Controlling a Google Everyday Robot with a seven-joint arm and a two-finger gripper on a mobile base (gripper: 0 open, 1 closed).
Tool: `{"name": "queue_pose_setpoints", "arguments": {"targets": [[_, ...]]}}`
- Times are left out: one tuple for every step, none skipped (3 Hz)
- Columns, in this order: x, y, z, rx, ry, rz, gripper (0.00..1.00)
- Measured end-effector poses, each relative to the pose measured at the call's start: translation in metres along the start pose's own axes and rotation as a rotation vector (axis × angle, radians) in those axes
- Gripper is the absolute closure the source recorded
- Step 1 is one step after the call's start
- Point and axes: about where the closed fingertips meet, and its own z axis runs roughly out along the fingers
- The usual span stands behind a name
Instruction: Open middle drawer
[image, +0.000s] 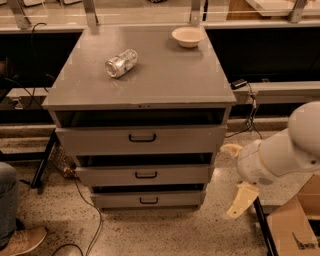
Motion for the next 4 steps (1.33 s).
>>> {"name": "queue_pose_setpoints", "arguments": {"targets": [[0.018,0.012,0.053,-0.046,0.064,-0.040,0.00],[0.033,0.014,0.098,-0.046,0.109,-0.056,0.00],[0.033,0.014,0.098,-0.046,0.109,-0.056,0.00],[0.047,0.010,0.118,-0.014,0.134,-0.057,0.00]]}}
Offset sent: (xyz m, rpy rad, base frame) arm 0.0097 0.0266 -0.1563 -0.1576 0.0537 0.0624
